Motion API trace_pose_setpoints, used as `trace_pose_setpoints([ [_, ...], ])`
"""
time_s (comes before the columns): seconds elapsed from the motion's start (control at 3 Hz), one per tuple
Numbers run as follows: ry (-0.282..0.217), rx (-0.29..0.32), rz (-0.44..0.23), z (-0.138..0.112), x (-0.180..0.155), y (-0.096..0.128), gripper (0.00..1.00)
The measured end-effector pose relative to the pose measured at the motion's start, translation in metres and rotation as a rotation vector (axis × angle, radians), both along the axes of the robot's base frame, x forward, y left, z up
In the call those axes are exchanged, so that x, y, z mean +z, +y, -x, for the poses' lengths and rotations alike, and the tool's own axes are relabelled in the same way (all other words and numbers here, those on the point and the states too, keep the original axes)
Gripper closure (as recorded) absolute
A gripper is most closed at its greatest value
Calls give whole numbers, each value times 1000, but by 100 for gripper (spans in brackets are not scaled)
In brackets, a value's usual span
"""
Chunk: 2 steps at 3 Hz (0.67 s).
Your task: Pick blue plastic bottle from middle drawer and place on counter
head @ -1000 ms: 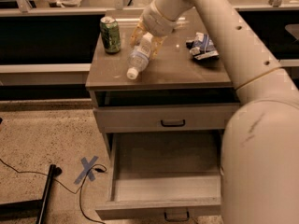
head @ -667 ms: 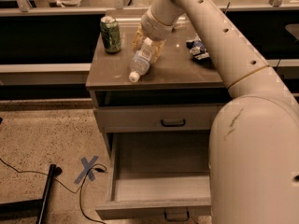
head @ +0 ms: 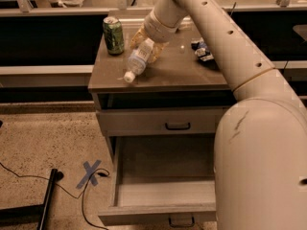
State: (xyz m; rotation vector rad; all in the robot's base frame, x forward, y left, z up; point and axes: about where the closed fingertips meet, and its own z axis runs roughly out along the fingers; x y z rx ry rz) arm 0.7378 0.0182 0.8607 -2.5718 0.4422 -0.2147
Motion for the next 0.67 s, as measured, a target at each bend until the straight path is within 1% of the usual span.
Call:
trace_pose_setpoints([
  [0.33, 0, 1, -2, -1, -3, 2, 0],
  [0.67, -11, -16, -1, 0, 5, -6, 0],
])
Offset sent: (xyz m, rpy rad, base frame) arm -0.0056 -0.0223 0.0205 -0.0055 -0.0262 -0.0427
